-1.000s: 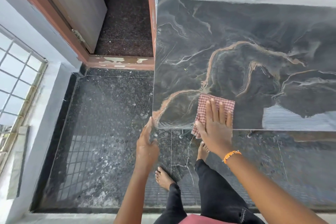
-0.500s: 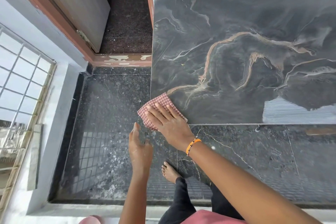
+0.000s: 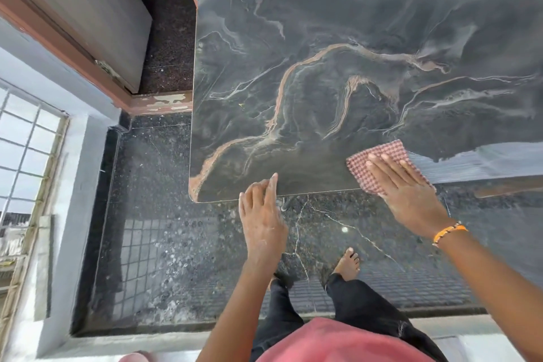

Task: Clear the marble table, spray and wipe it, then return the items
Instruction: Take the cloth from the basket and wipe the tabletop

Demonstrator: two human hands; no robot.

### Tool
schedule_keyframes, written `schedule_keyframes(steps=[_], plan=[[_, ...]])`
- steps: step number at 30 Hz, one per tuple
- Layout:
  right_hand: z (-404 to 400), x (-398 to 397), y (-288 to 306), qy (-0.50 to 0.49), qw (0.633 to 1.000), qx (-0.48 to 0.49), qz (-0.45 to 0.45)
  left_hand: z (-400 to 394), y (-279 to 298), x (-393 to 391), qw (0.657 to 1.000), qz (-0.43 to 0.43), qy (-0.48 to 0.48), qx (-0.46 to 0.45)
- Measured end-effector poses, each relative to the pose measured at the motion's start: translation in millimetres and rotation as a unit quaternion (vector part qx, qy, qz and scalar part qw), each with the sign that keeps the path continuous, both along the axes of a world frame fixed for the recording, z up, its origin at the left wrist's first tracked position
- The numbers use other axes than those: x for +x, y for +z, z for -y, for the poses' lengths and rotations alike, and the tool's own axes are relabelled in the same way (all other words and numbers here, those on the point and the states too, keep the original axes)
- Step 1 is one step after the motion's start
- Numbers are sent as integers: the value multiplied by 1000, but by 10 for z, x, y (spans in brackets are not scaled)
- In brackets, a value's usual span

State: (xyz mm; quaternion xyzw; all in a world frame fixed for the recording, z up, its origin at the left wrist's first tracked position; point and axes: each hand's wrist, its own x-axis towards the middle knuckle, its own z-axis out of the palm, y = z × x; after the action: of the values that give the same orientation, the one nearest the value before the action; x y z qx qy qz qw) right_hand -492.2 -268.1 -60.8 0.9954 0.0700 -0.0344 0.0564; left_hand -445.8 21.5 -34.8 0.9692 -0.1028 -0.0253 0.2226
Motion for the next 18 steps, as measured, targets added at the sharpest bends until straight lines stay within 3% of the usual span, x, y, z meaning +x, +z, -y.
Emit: schedule_keyframes(steps=[4,7,14,18], plan=[[424,-129,118,-108,988,78,-84,337,36,-88,999,12,-32,13],[321,-125,122,-152,978,118,-84,495,38,-169,999,12,-44,24],[-767,294,41,-18,988,144,-61,755,-13,-280,999,34,34,25],[-732,392,76,45,990,122,-59,910,7,-322,995,29,93,19]])
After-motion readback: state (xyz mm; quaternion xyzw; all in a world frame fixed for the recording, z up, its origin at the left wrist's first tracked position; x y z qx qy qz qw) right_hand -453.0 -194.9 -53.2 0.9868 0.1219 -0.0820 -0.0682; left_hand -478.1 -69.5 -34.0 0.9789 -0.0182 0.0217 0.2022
